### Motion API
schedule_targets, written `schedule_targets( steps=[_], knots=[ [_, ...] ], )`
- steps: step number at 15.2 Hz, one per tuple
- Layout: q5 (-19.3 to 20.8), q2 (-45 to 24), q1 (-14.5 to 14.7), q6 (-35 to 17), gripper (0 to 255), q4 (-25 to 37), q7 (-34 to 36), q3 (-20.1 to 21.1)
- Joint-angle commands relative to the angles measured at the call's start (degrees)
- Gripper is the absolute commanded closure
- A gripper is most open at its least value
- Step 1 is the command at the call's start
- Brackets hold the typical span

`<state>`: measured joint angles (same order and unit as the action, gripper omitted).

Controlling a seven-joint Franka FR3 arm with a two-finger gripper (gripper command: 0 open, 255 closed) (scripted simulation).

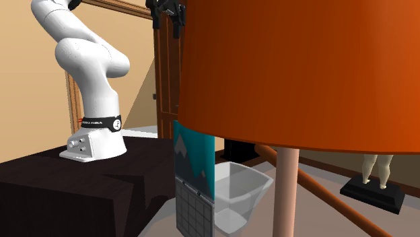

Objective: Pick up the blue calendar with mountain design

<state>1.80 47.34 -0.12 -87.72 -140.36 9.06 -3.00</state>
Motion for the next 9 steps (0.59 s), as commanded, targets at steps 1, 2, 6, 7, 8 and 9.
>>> schedule_targets(
  steps=[1, 2, 6, 7, 8, 9],
  knots=[
    [0.0, 0.0, 0.0, 0.0, 0, 0.0, 0.0, 0.0],
    [0.3, -0.6, -0.4, -1.7, 0, -1.3, -0.2, -0.6],
    [1.4, -4.1, -2.0, -9.0, 0, -5.7, -0.8, -3.2],
    [1.7, -5.1, -2.4, -10.8, 0, -6.7, -1.0, -3.9],
    [1.9, -6.3, -2.8, -12.7, 0, -7.6, -1.1, -4.6],
    [2.1, -7.6, -3.1, -14.6, 0, -8.4, -1.3, -5.3]
  ],
)
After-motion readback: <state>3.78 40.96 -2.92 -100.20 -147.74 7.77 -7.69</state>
